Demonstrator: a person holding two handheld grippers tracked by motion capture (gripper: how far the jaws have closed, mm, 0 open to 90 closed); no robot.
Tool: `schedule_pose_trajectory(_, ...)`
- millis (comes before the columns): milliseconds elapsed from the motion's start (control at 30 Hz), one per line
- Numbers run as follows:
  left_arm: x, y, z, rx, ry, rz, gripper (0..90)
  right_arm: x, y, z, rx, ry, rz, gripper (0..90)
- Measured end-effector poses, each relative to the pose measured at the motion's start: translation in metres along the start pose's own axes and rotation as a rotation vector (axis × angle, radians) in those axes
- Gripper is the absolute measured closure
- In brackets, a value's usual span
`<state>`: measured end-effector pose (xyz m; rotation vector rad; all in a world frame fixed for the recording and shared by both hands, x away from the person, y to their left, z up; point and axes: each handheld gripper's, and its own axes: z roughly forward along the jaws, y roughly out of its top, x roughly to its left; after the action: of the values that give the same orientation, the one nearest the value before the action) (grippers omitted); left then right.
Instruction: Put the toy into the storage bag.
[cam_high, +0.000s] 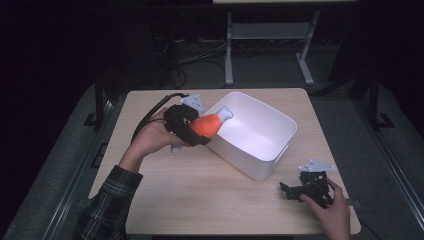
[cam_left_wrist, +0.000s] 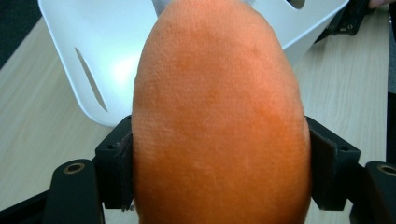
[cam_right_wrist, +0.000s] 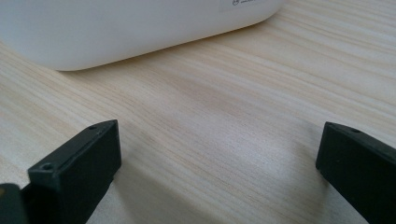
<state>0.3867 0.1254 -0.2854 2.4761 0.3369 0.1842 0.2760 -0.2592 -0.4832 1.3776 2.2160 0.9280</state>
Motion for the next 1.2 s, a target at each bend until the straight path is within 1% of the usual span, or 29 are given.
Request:
schedule_pose_trajectory(33, 0.001, 0.002, 0.0, -0.008, 0.002, -0.005, 24.8, 0.0, 0.0, 0.0, 0.0, 0.0, -0.001, 0.0)
schedule_pose_trajectory(67, 0.003, 0.004, 0.0, -0.001, -0.001, 0.0, 24.7, 0.0, 0.0, 0.0, 0.001, 0.0, -0.002, 0.0)
schedule_pose_trajectory(133, 0.006, 0.009, 0.0, -0.005, 0.007, -0.002, 24.7, 0.0, 0.0, 0.0, 0.0, 0.0, -0.001, 0.0)
schedule_pose_trajectory(200, 0.009, 0.014, -0.001, -0.014, 0.012, -0.003, 24.8, 0.0, 0.0, 0.0, 0.0, 0.0, 0.0, 0.0)
schedule_pose_trajectory(233, 0.013, 0.019, -0.002, -0.021, 0.016, -0.001, 24.8, 0.0, 0.0, 0.0, 0.0, 0.0, 0.0, 0.0)
schedule_pose_trajectory(300, 0.014, 0.021, -0.002, -0.022, 0.019, -0.003, 24.7, 0.0, 0.0, 0.0, 0.0, 0.0, 0.0, 0.0)
schedule_pose_trajectory(400, 0.019, 0.028, -0.002, -0.015, 0.019, 0.008, 24.8, 0.0, 0.0, 0.0, 0.0, 0.0, 0.0, 0.0)
schedule_pose_trajectory(467, 0.021, 0.033, -0.002, -0.026, 0.029, 0.01, 24.8, 0.0, 0.0, 0.0, 0.001, 0.0, -0.001, 0.0)
schedule_pose_trajectory(500, 0.023, 0.036, -0.002, -0.023, 0.026, 0.016, 24.8, 0.0, 0.0, 0.0, 0.001, -0.001, -0.001, 0.0)
schedule_pose_trajectory(567, 0.026, 0.043, 0.001, -0.022, 0.035, 0.028, 24.8, 0.0, 0.0, 0.0, 0.001, -0.004, -0.003, 0.0)
schedule_pose_trajectory(667, 0.029, 0.047, 0.004, -0.036, 0.034, 0.023, 24.8, 0.0, 0.0, 0.0, 0.002, -0.002, -0.001, 0.0)
schedule_pose_trajectory(767, 0.033, 0.052, 0.009, -0.032, 0.036, 0.033, 24.8, 0.0, 0.0, 0.0, 0.001, -0.001, -0.001, 0.0)
schedule_pose_trajectory(867, 0.037, 0.057, 0.014, -0.047, 0.04, 0.036, 24.8, 0.0, 0.0, 0.0, 0.001, -0.001, 0.0, 0.0)
schedule_pose_trajectory(1100, 0.043, 0.066, 0.028, -0.074, 0.029, 0.035, 24.8, 0.0, 0.0, 0.0, 0.001, 0.0, 0.001, 0.0)
schedule_pose_trajectory(1133, 0.044, 0.067, 0.03, -0.075, 0.023, 0.043, 24.7, 0.0, 0.0, 0.0, 0.001, 0.0, 0.001, 0.0)
schedule_pose_trajectory(1167, 0.045, 0.068, 0.033, -0.085, 0.025, 0.037, 24.7, 0.0, 0.0, 0.0, 0.001, -0.001, 0.0, 0.0)
schedule_pose_trajectory(1200, 0.046, 0.069, 0.034, -0.08, 0.023, 0.043, 24.7, 0.0, 0.0, 0.0, 0.001, -0.001, 0.0, 0.0)
